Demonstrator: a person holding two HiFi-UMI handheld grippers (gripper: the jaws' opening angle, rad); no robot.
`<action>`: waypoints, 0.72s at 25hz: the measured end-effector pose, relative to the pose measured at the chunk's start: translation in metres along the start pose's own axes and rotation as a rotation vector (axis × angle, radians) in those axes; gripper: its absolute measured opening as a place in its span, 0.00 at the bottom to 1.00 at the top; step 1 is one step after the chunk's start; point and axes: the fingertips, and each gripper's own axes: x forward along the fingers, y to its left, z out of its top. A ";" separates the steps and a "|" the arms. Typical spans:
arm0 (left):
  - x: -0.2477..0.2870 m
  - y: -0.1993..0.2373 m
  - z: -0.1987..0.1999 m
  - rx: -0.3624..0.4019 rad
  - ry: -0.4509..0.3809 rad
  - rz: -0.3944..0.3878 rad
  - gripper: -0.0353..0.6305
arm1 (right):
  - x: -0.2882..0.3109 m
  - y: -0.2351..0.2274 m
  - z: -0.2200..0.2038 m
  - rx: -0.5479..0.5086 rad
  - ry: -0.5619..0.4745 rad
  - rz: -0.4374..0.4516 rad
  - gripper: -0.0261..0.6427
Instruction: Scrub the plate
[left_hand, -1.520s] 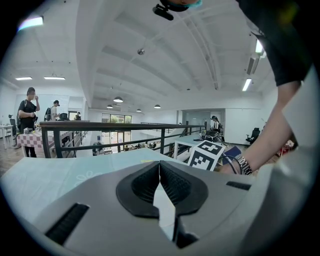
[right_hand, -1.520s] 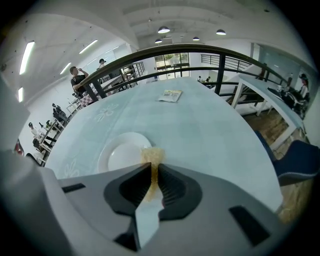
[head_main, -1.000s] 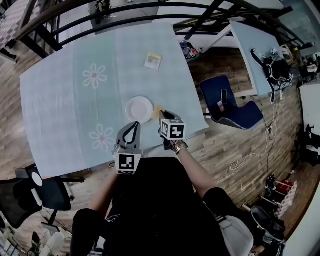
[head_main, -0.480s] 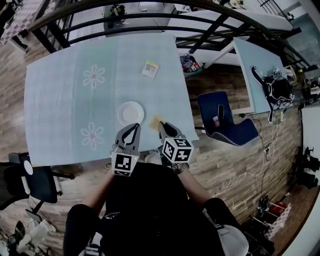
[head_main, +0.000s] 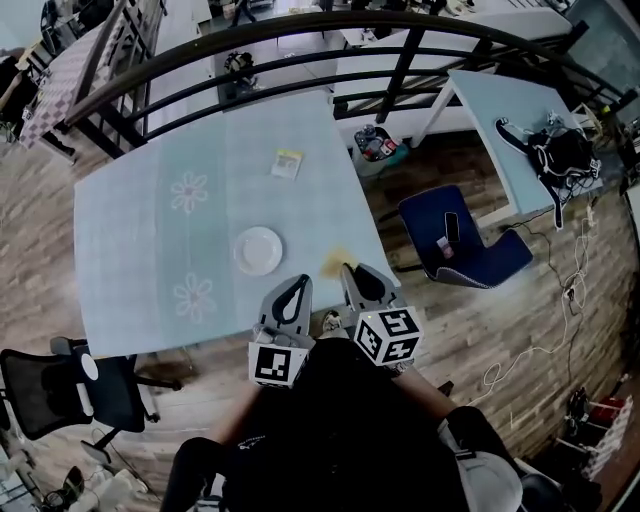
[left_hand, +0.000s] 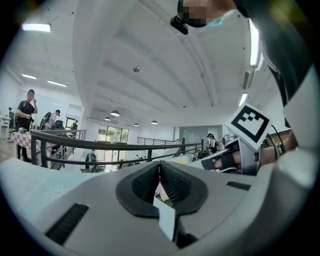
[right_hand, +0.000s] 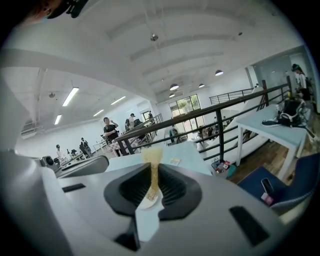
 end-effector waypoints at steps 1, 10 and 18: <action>0.002 -0.009 0.006 -0.006 -0.016 -0.001 0.07 | -0.011 -0.003 0.007 -0.010 -0.032 -0.008 0.11; 0.013 -0.063 0.009 0.013 -0.034 -0.024 0.07 | -0.068 -0.020 0.025 -0.120 -0.237 -0.070 0.11; 0.002 -0.064 0.012 0.033 -0.048 0.026 0.07 | -0.077 -0.021 0.034 -0.136 -0.293 -0.073 0.11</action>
